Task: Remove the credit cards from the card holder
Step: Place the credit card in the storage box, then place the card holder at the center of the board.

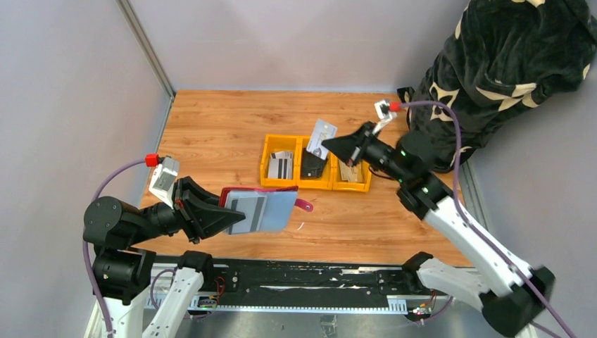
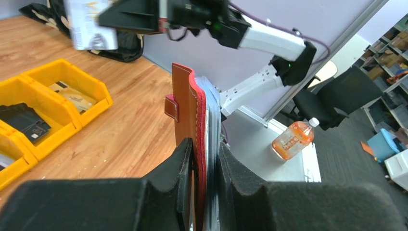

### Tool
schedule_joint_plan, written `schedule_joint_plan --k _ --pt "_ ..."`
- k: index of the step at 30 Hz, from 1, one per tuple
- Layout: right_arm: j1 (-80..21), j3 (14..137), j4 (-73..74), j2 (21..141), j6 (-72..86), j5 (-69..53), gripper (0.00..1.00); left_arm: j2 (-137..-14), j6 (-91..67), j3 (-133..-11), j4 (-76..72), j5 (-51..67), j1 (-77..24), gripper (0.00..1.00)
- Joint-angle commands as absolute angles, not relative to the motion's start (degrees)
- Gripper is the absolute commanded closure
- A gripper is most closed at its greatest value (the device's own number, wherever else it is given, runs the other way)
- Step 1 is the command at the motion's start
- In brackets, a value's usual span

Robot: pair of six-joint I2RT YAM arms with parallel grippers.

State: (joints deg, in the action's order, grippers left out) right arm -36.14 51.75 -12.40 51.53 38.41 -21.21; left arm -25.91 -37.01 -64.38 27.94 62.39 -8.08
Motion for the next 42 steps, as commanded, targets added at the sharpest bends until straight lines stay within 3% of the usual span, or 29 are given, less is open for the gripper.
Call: schedule_joint_plan --k 1,11,16,24,26,29,32,38,42 --pt "-31.55 56.72 -7.85 65.4 38.96 -26.38 1.0 -24.73 -32.08 -64.84 29.0 64.21 -8.35 1.0" --pt "-35.24 81.6 -0.5 105.15 35.48 -27.18 1.0 -24.06 -23.74 -64.73 34.17 65.76 -8.35 1.0" --pt "-38.89 90.96 7.06 114.27 33.12 -21.45 1.0 -24.76 -21.62 -65.17 35.33 66.18 -8.35 1.0" --pt "-41.74 94.62 10.42 120.22 32.9 -14.66 0.99 -24.79 -20.18 -65.31 35.66 67.33 -8.35 1.0" --pt "-42.31 94.54 10.44 120.56 33.13 -13.81 0.88 -24.7 -19.98 -65.54 35.7 67.74 -8.35 1.0" --pt "-42.7 94.57 11.14 119.96 33.44 -12.23 0.53 -24.53 -19.56 -65.82 35.68 68.1 -8.35 1.0" --pt "-42.97 94.23 12.23 117.43 32.46 -9.44 0.3 -24.43 -19.31 -65.81 35.85 68.12 -8.35 1.0" --pt "-43.08 89.69 9.95 105.43 31.41 -8.54 0.25 -24.41 -17.91 -64.99 36.53 68.11 -8.35 1.0" --pt "-43.27 81.55 2.09 94.76 32.37 -17.95 0.22 -24.56 -15.44 -63.93 37.77 68.06 -8.35 1.0"
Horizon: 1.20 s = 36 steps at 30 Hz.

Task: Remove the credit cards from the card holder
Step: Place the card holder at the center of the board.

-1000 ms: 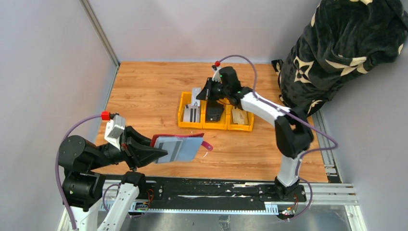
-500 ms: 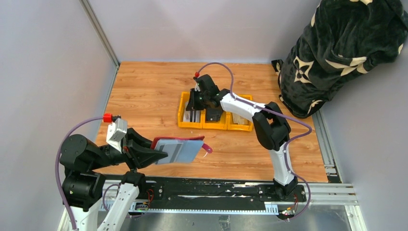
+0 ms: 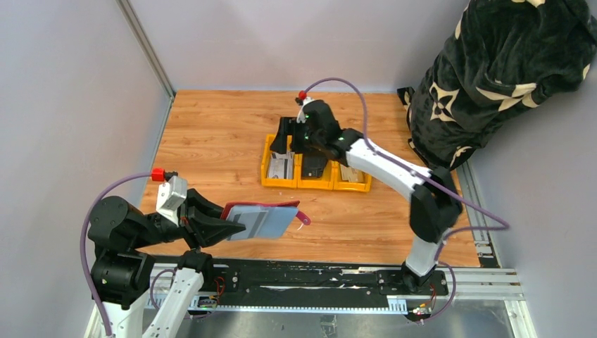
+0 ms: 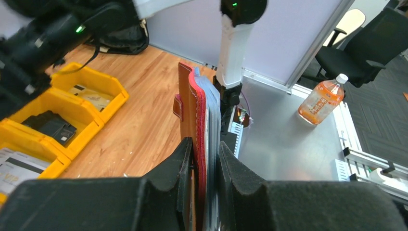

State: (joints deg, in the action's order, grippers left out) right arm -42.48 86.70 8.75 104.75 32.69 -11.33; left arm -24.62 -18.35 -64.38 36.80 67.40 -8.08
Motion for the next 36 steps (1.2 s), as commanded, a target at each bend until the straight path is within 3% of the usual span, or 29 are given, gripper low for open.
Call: schedule_joint_plan --k 1,11,16,20,24,31,36 --pt "-43.43 80.24 1.4 92.22 32.46 -19.84 0.21 -24.6 -14.7 -63.66 38.03 68.1 -8.35 1.0" --pt "-43.75 52.57 -7.38 65.47 35.82 -22.51 0.17 -34.66 -4.48 -54.55 42.2 64.62 -9.94 1.0" --pt "-43.68 42.4 -6.65 56.94 37.05 -15.59 0.16 -49.03 1.57 -55.4 49.44 48.54 -25.31 0.81" --pt "-43.35 41.34 -1.96 51.71 36.62 -8.67 0.15 -65.17 7.41 -61.93 52.61 36.97 -35.12 0.8" --pt "-42.3 42.06 4.54 47.21 36.22 -3.29 0.14 -73.46 13.6 -64.93 52.92 27.67 -38.72 0.8" --pt "-38.07 39.65 7.8 41.49 37.34 -0.29 0.11 -81.34 25.11 -62.02 46.53 10.45 -40.84 0.81" --pt "-36.79 39.93 8.39 41.54 37.37 -0.18 0.1 -81.61 31.77 -55.15 34.55 -3.97 -41.04 0.74"
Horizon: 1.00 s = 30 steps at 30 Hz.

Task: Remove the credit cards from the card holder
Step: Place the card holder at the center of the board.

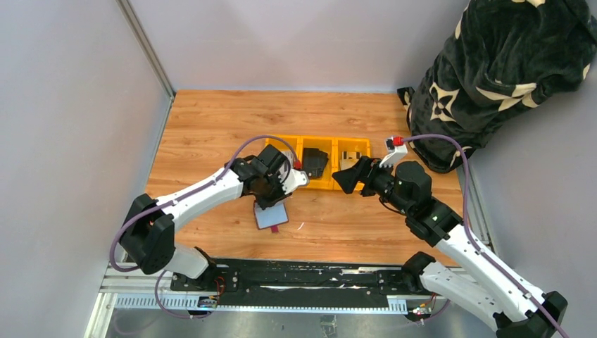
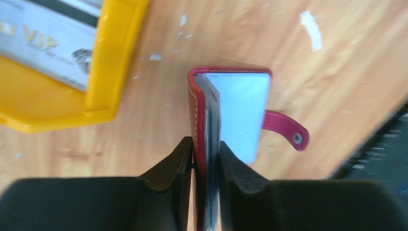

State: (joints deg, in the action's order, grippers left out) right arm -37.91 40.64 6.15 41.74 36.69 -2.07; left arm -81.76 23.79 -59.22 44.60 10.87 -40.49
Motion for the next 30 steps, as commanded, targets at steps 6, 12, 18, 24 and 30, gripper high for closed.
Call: schedule_joint_plan --k 6,12,18,24,30 --pt "-36.65 40.85 8.01 44.09 37.85 -1.49 0.09 -78.71 34.24 -46.31 26.62 -8.93 -43.01 0.51" --pt "-36.62 40.98 7.68 44.71 38.6 -2.15 0.09 -76.93 30.55 -41.84 28.57 -2.95 -45.06 0.46" --pt "-36.59 40.39 8.61 43.86 38.94 -2.09 0.09 -72.32 25.09 -42.21 33.74 7.58 -46.85 0.44" --pt "-36.56 39.52 9.0 43.14 39.59 -1.71 0.09 -72.14 27.86 -39.94 32.99 13.11 -47.02 0.54" --pt "-36.49 39.37 10.13 42.17 39.51 -1.17 0.09 -80.12 28.77 -42.45 30.32 9.19 -47.02 0.62"
